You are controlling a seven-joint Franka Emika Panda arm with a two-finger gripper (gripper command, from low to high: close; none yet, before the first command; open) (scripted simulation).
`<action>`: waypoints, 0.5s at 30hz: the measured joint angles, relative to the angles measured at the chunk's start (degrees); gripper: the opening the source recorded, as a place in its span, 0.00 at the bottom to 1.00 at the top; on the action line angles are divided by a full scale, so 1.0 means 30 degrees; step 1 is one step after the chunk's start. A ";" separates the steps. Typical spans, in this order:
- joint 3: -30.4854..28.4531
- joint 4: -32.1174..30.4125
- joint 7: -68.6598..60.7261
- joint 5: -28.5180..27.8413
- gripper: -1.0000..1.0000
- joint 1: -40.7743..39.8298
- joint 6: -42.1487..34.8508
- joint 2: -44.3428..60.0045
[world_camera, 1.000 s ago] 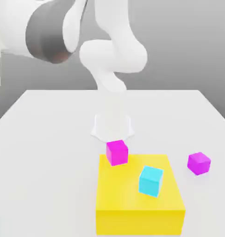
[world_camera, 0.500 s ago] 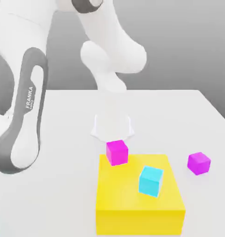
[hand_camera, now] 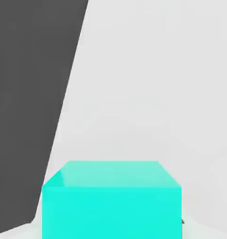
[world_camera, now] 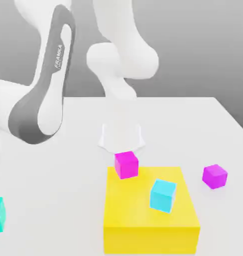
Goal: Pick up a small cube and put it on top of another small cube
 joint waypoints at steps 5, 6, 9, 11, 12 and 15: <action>0.0953 -0.2549 -0.2328 -0.0799 0.00 0.1127 -0.0917 -0.3442; 0.1114 -0.3059 -0.2865 -0.0853 0.00 0.1445 -0.1099 -0.4131; 0.1249 -0.4593 -0.4564 -0.0890 0.00 0.2334 -0.1638 -0.6200; 0.1424 -0.5617 -0.5772 -0.0807 0.00 0.2739 -0.1993 -0.7583; 0.1516 -0.6130 -0.6398 -0.0736 0.00 0.2993 -0.2169 -0.8275; 0.1713 -0.7669 -0.8325 -0.0455 0.00 0.3904 -0.2693 -1.0354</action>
